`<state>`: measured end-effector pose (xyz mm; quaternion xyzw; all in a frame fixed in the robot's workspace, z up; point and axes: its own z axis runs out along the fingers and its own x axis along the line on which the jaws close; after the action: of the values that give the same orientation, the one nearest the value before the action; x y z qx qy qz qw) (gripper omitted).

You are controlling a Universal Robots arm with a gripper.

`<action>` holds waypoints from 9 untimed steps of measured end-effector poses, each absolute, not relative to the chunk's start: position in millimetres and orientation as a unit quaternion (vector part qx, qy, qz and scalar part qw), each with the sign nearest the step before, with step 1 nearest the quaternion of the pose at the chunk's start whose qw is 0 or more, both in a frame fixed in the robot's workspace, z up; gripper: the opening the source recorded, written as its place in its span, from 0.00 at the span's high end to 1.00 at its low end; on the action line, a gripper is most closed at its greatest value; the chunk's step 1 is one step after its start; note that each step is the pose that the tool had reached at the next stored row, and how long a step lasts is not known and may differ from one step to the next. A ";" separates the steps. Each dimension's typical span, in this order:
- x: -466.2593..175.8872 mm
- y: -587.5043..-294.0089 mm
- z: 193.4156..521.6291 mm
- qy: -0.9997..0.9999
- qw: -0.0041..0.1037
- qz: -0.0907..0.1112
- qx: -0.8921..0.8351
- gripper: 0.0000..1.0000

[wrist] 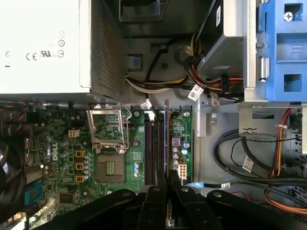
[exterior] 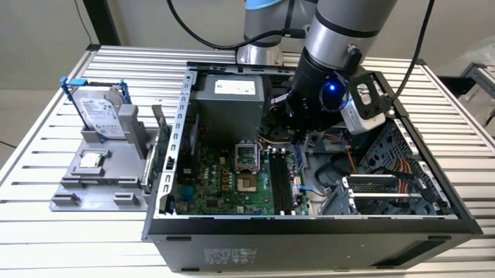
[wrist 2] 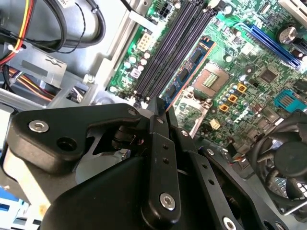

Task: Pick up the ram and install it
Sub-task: 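Insert the ram into the slot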

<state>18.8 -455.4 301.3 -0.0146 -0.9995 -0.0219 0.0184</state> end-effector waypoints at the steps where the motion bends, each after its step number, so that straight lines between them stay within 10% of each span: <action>1: 19.1 -455.4 301.1 -0.999 0.018 -0.022 -0.015 1.00; 9: 21.5 -455.4 299.1 -0.999 0.018 -0.022 -0.016 1.00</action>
<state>21.5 -455.4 299.1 -0.0158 -0.9995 -0.0219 0.0183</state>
